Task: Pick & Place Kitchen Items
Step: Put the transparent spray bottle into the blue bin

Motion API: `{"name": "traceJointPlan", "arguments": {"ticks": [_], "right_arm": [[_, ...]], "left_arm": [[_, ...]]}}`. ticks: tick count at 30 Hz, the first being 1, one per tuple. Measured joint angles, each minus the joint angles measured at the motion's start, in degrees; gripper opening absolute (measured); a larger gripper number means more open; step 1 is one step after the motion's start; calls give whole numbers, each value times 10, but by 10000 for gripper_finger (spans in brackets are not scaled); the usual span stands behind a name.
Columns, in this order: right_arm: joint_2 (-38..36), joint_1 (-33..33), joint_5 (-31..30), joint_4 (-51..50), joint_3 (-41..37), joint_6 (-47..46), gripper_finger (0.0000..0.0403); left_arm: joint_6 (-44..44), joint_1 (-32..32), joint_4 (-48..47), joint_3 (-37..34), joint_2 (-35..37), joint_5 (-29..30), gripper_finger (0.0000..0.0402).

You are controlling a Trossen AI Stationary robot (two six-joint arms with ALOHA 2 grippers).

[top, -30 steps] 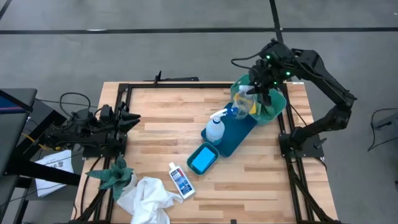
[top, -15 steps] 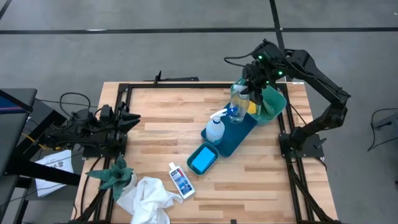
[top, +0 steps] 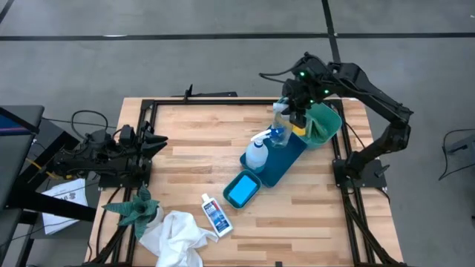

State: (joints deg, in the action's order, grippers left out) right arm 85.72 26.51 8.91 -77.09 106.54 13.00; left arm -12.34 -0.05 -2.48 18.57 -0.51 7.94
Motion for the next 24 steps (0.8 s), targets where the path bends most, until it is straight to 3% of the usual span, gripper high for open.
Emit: {"name": "traceJointPlan", "arguments": {"ticks": [24], "right_arm": [[-1,-38,-74,10,1,-112,87]], "left_arm": [[0,0,0,0,0,-3,87]]}}
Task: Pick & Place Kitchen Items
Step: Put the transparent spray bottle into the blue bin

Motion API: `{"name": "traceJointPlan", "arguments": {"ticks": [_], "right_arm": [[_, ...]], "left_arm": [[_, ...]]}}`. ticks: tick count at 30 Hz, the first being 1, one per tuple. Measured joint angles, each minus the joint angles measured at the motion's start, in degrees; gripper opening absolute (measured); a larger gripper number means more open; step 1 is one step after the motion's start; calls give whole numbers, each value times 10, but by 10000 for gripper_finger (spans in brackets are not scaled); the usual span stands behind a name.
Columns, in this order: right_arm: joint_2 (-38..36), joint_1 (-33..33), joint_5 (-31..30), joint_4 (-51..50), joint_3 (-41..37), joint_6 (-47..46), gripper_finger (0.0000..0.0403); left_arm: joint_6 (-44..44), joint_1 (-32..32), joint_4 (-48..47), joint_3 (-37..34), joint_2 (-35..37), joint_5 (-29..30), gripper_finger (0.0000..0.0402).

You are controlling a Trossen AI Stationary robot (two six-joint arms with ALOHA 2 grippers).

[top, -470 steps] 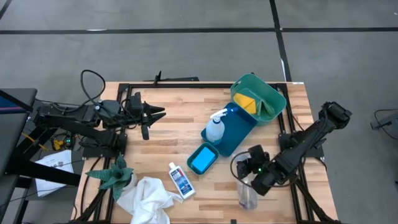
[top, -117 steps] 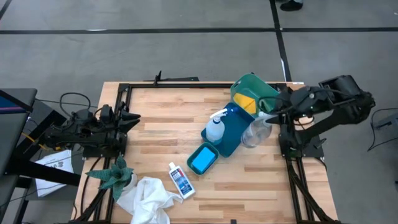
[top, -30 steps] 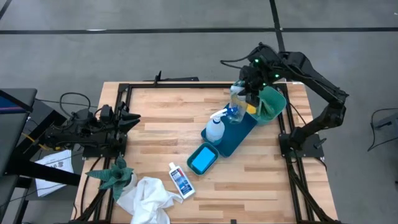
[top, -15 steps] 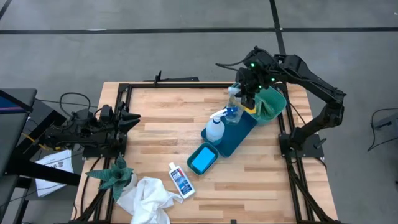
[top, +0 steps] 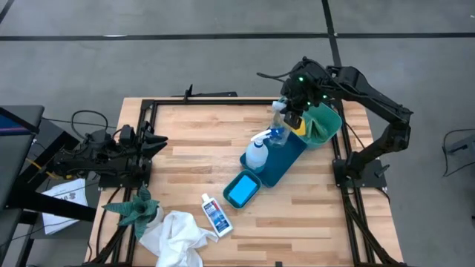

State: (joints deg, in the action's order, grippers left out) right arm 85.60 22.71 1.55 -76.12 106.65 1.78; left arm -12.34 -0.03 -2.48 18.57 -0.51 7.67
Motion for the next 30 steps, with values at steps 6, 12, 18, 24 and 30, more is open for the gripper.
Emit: {"name": "traceJointPlan", "arguments": {"ticks": [6,12,18,24,30], "right_arm": [[0,-13,-16,3,0,-30,87],[0,-13,-15,3,-41,-55,87],[0,-13,-7,36,-69,-37,87],[0,-13,44,29,-74,39,87],[0,-16,62,8,-74,140,87]], "left_arm": [[0,0,0,0,0,0,87],[0,0,0,0,0,1,87],[0,0,0,0,0,3,87],[0,0,0,0,0,3,87],[0,0,0,0,0,2,87]]}}
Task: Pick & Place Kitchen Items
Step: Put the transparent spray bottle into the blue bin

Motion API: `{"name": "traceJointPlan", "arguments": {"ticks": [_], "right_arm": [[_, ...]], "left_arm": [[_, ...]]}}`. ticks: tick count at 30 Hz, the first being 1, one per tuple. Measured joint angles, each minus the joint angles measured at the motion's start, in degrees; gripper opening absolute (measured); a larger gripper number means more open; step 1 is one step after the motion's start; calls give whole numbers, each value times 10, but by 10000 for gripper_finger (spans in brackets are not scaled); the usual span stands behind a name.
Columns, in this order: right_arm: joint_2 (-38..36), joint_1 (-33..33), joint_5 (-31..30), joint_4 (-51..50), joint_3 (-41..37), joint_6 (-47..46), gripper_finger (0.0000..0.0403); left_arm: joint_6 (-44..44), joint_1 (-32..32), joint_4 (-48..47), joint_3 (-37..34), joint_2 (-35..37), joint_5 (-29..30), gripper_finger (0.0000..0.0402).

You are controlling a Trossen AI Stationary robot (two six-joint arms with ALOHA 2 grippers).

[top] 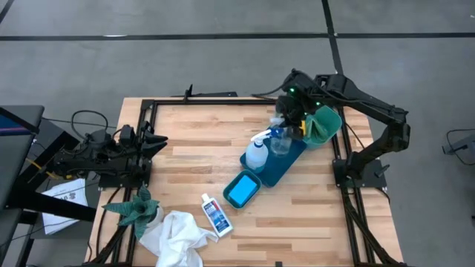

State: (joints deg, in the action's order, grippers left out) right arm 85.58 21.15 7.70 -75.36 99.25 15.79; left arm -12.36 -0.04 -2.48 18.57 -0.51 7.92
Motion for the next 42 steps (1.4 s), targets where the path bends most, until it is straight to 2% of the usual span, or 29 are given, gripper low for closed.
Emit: {"name": "traceJointPlan", "arguments": {"ticks": [10,15,26,35,42], "right_arm": [[0,-1,-1,-5,0,89,87],[0,6,1,-6,0,97,87],[0,32,48,15,-1,117,86],[-30,55,60,70,-83,125,86],[-36,48,88,84,-99,121,86]], "left_arm": [[0,0,0,0,0,0,87],[0,0,0,0,0,-1,87],[0,0,0,0,0,-2,87],[0,0,0,0,0,-2,87],[0,0,0,0,0,0,87]]}}
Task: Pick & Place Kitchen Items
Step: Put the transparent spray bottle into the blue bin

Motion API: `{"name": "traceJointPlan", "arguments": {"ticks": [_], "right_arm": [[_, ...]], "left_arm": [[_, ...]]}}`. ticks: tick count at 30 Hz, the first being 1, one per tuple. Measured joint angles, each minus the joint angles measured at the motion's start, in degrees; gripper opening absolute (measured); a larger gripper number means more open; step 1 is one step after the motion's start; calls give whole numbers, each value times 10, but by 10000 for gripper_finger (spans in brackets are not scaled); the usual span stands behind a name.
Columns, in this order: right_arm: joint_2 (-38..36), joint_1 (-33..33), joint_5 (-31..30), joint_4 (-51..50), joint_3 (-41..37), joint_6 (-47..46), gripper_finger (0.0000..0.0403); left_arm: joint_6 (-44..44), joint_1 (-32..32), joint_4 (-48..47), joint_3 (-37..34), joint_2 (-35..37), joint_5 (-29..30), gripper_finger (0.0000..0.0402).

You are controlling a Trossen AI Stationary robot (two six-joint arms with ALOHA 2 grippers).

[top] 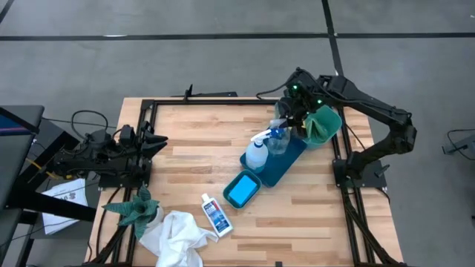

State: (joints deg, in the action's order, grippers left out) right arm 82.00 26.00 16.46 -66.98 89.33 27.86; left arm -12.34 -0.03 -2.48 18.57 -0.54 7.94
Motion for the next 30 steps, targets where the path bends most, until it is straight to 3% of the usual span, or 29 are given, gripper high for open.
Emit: {"name": "traceJointPlan", "arguments": {"ticks": [13,30], "right_arm": [[0,-28,-5,64,-30,-7,86],[22,-35,-2,67,-30,-8,86]], "left_arm": [[0,0,0,0,0,-1,87],[0,0,0,0,0,-2,87]]}}
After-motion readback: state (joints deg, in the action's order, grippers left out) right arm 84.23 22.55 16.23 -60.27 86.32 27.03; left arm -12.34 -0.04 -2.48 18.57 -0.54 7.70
